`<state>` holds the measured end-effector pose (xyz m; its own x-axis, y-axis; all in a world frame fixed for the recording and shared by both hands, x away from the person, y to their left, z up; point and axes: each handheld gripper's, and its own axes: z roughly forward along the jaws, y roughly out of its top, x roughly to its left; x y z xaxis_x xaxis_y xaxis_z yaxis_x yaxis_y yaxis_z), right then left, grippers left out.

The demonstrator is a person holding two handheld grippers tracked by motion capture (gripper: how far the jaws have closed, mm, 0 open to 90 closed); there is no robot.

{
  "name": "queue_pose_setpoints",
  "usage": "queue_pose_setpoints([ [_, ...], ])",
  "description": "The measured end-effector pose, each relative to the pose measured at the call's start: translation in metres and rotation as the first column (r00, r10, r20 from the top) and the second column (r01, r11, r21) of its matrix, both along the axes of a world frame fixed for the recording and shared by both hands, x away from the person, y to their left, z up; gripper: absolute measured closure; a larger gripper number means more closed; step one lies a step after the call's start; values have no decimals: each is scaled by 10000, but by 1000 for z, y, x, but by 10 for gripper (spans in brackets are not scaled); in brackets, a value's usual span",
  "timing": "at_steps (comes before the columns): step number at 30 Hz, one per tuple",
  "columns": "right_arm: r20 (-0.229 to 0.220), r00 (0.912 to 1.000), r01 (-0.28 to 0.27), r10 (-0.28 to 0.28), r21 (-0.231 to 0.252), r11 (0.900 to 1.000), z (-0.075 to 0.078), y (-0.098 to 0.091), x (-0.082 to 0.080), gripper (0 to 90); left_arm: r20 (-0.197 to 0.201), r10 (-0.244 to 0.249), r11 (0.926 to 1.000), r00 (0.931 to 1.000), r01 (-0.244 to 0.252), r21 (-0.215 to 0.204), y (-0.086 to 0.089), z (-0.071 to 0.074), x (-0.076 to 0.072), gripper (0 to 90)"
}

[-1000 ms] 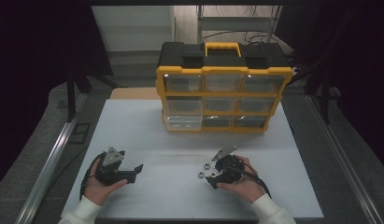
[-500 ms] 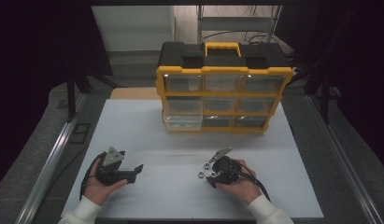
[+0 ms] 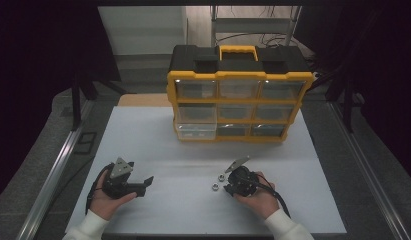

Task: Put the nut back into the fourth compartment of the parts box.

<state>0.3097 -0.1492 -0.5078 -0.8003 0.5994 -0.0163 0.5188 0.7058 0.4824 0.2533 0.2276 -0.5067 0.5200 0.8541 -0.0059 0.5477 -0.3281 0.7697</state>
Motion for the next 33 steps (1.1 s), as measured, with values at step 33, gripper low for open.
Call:
queue_pose_setpoints([
  [33,267,9989,363,-394,1060,9937,21,-13,0,705,14,-4,10000,10000,4,19,0,0,0,130],
])
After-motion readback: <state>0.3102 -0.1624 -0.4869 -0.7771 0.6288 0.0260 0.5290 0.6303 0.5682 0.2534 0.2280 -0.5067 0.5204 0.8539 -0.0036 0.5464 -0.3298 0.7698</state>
